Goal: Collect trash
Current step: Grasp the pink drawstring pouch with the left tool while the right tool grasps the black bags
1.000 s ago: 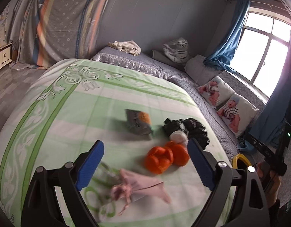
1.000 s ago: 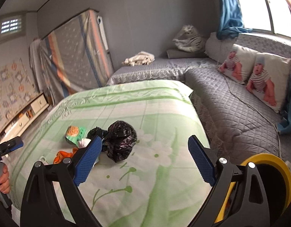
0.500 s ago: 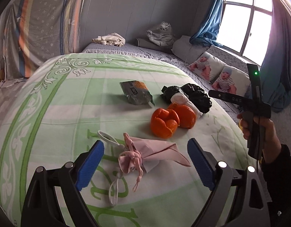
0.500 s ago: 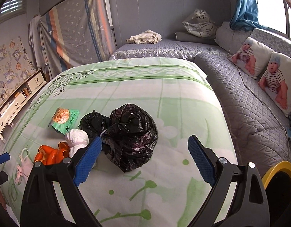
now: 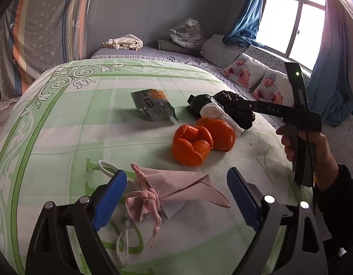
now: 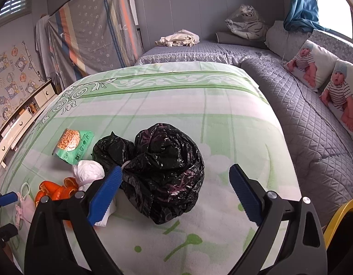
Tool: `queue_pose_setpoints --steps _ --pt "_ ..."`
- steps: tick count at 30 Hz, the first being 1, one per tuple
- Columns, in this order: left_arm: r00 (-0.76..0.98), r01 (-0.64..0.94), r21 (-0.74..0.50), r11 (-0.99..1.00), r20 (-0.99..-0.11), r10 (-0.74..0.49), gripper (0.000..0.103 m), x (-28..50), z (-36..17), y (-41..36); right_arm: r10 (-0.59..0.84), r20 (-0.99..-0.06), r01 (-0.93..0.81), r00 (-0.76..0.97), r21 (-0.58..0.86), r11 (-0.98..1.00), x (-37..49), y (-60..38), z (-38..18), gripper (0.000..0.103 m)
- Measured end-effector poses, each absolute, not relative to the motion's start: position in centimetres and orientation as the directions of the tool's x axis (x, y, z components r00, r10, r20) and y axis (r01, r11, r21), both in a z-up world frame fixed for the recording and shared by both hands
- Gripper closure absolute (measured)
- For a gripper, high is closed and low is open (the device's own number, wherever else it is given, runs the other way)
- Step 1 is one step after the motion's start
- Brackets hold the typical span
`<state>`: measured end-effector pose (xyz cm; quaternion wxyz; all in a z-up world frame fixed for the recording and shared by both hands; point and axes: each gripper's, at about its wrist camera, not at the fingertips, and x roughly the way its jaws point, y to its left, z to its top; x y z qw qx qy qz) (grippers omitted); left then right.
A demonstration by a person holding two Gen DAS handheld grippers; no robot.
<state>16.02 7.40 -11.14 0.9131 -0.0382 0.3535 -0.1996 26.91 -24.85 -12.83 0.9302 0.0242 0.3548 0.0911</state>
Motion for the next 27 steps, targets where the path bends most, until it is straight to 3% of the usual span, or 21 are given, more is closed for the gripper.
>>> queue_pose_setpoints --steps 11,21,27 --pt "0.667 0.34 -0.135 0.931 -0.663 -0.34 0.037 16.5 -12.0 6.1 0.181 -0.685 -0.157 0.706 0.098 0.983 28.6 -24.0 -13.5 0.018" --pt "0.668 0.326 -0.08 0.942 -0.686 -0.29 0.051 16.4 -12.2 5.6 0.201 -0.713 -0.176 0.672 0.109 0.978 29.1 -23.0 -14.2 0.055" --pt "0.672 0.302 -0.079 0.95 -0.689 -0.272 0.07 16.3 -12.1 5.7 0.22 -0.723 -0.193 0.655 0.122 0.974 29.0 -22.8 -14.2 0.081"
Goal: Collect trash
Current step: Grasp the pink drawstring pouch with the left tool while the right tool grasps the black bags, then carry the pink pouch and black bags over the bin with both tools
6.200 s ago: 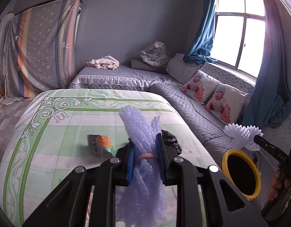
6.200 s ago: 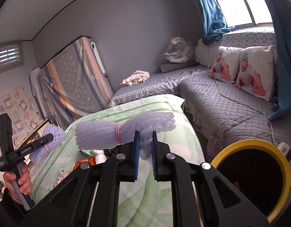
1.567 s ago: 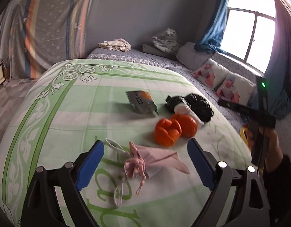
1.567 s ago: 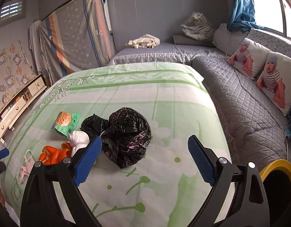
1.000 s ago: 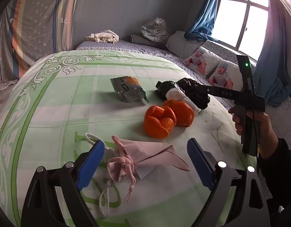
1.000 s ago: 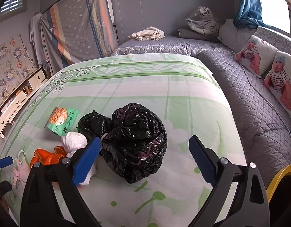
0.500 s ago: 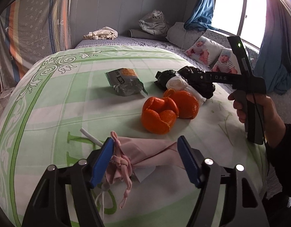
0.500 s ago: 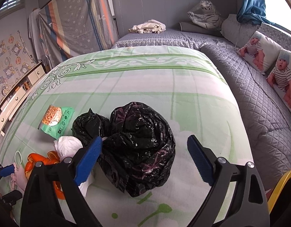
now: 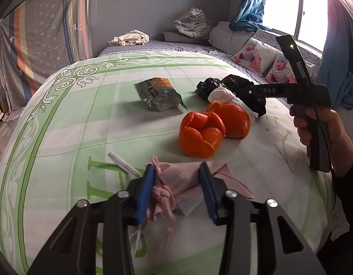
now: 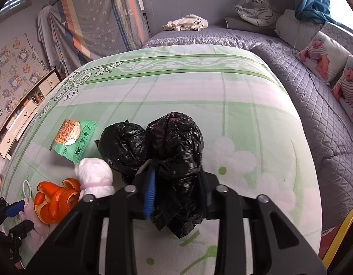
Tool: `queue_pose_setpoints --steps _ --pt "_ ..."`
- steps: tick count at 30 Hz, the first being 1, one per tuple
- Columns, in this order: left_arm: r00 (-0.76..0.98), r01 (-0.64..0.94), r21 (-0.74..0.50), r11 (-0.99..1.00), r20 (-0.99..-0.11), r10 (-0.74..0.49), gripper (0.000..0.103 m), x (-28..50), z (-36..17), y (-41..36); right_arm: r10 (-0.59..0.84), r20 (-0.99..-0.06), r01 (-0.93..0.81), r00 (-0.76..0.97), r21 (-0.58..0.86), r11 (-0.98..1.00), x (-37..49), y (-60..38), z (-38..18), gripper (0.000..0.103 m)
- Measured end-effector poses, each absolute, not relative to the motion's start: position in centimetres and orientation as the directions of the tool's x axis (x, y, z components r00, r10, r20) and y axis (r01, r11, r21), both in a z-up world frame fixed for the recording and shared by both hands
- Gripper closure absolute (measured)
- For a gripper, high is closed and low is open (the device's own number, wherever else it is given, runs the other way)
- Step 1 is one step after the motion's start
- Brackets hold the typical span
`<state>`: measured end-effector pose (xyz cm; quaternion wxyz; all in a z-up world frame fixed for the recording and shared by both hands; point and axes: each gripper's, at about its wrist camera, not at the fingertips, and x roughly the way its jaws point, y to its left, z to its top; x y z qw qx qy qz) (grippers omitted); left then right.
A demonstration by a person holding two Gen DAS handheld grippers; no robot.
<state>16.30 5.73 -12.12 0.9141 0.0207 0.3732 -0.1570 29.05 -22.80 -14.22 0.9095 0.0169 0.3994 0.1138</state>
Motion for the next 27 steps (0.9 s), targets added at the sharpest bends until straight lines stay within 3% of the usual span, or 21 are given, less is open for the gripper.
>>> queue_pose_setpoints --steps 4,10,27 --pt "0.682 0.297 -0.052 0.954 -0.688 -0.249 0.077 15.9 -12.0 5.4 0.221 -0.712 -0.201 0.666 0.114 0.973 28.5 -22.6 -13.5 0.089" --pt "0.686 0.271 -0.077 0.959 -0.684 -0.249 0.086 15.7 -11.3 5.9 0.219 -0.679 -0.188 0.701 0.12 0.975 27.1 -23.3 -11.5 0.09" --pt "0.777 0.209 -0.137 0.968 -0.579 -0.249 0.086 12.7 -6.4 7.7 0.244 -0.565 -0.178 0.788 0.17 0.969 21.5 -26.7 -5.1 0.09"
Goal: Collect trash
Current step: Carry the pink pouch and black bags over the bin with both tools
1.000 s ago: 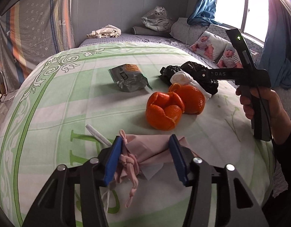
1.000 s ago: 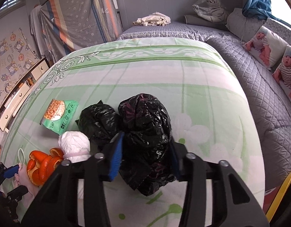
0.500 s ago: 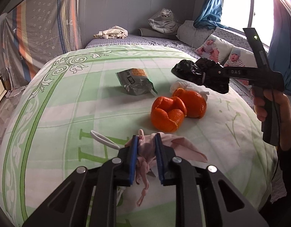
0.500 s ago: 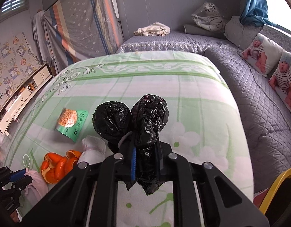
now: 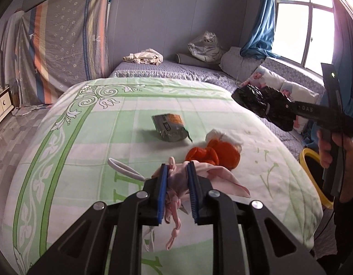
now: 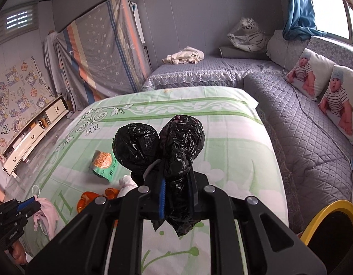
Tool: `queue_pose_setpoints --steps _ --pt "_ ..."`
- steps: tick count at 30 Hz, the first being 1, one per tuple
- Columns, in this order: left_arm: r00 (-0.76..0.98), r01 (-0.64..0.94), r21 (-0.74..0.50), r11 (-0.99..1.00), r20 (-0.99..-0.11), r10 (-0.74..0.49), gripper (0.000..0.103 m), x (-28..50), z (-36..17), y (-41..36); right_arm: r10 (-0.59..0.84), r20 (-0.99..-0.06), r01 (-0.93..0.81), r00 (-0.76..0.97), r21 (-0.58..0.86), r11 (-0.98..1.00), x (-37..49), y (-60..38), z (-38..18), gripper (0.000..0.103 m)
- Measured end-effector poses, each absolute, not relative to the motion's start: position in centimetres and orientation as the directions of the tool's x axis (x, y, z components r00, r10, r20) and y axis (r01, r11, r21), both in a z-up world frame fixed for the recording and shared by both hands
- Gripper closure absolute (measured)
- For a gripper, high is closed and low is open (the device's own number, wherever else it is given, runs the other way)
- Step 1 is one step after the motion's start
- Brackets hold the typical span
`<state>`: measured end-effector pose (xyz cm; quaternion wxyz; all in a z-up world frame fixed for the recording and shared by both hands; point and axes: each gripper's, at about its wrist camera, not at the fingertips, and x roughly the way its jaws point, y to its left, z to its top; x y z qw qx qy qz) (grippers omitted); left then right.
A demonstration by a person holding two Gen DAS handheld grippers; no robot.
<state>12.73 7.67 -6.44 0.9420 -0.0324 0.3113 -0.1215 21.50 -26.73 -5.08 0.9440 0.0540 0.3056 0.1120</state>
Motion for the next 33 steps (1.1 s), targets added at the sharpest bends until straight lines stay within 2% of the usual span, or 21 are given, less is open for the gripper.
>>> queue_pose_setpoints --steps 19,33 --pt "0.829 0.254 -0.178 0.951 -0.466 -0.309 0.086 11.3 -1.1 4.9 0.227 -0.421 -0.149 0.878 0.21 0.966 14.1 -32.5 0.6 0.089" --pt "0.776 0.416 -0.178 0.892 -0.442 -0.45 0.086 12.4 0.9 -3.4 0.105 -0.35 -0.021 0.931 0.236 0.972 9.6 -40.0 1.8 0.09"
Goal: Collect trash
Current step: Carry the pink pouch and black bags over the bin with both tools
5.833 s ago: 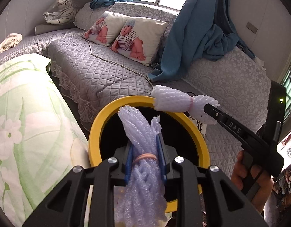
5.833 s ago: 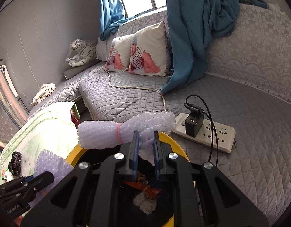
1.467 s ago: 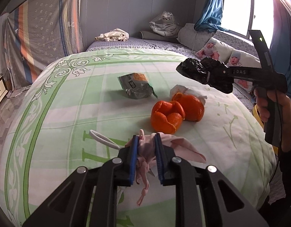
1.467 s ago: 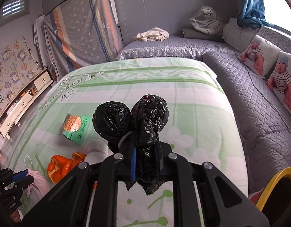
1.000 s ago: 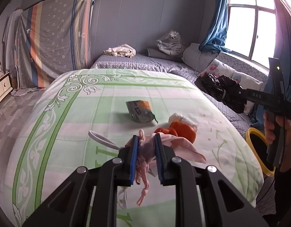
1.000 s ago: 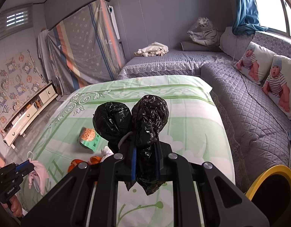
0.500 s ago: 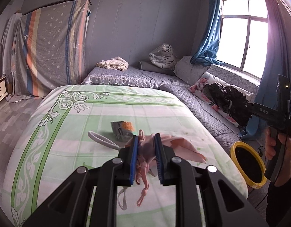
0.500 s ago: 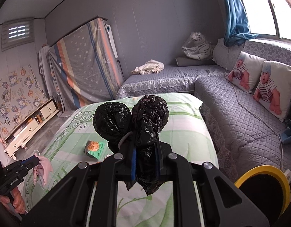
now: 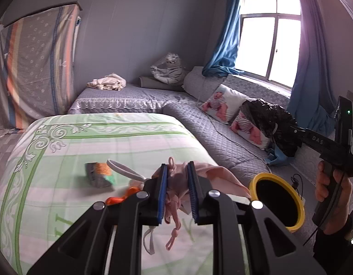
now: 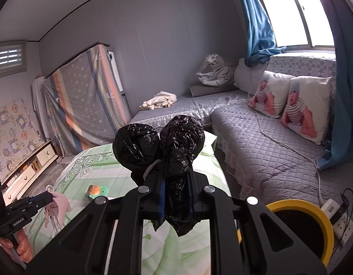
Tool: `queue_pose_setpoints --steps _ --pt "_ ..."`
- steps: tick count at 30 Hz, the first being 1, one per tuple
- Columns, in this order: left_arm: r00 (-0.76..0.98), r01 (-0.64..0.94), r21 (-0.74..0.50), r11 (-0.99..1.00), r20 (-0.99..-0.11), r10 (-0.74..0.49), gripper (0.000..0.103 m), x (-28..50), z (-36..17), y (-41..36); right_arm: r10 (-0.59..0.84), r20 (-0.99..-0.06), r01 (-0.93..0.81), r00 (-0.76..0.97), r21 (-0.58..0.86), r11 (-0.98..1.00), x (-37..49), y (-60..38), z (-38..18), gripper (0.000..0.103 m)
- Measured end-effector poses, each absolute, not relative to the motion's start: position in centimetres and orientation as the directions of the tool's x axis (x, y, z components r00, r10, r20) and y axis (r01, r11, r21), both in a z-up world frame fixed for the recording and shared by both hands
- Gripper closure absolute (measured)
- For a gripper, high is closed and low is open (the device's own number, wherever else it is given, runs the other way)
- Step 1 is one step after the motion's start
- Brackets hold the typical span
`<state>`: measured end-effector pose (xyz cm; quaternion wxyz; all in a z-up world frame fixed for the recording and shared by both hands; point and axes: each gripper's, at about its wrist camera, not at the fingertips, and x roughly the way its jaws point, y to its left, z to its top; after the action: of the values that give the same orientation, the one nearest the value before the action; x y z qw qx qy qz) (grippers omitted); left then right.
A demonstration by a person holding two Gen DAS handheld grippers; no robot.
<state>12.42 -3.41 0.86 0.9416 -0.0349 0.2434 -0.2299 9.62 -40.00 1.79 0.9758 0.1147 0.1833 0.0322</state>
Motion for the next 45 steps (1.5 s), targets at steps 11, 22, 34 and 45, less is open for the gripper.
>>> queue_pose_setpoints --steps 11,22,34,45 --pt "0.693 0.54 -0.208 0.816 -0.44 -0.571 0.086 13.7 1.2 -10.9 0.02 -0.332 0.083 0.943 0.293 0.953 6.3 -45.5 0.8 0.089" --pt "0.564 0.654 -0.23 0.721 -0.486 -0.667 0.086 14.1 -0.7 -18.9 -0.117 -0.324 0.221 0.939 0.304 0.927 2.8 -50.5 -0.7 0.089" --pt "0.452 0.732 -0.222 0.644 -0.549 -0.703 0.086 14.4 -3.2 -25.7 -0.17 -0.404 0.327 0.899 0.361 0.873 2.1 -54.9 -4.3 0.089" --pt "0.381 0.762 -0.219 0.609 -0.608 -0.696 0.086 14.8 -5.9 -30.6 -0.2 -0.488 0.412 0.849 0.377 0.829 2.7 -57.7 -7.9 0.089"
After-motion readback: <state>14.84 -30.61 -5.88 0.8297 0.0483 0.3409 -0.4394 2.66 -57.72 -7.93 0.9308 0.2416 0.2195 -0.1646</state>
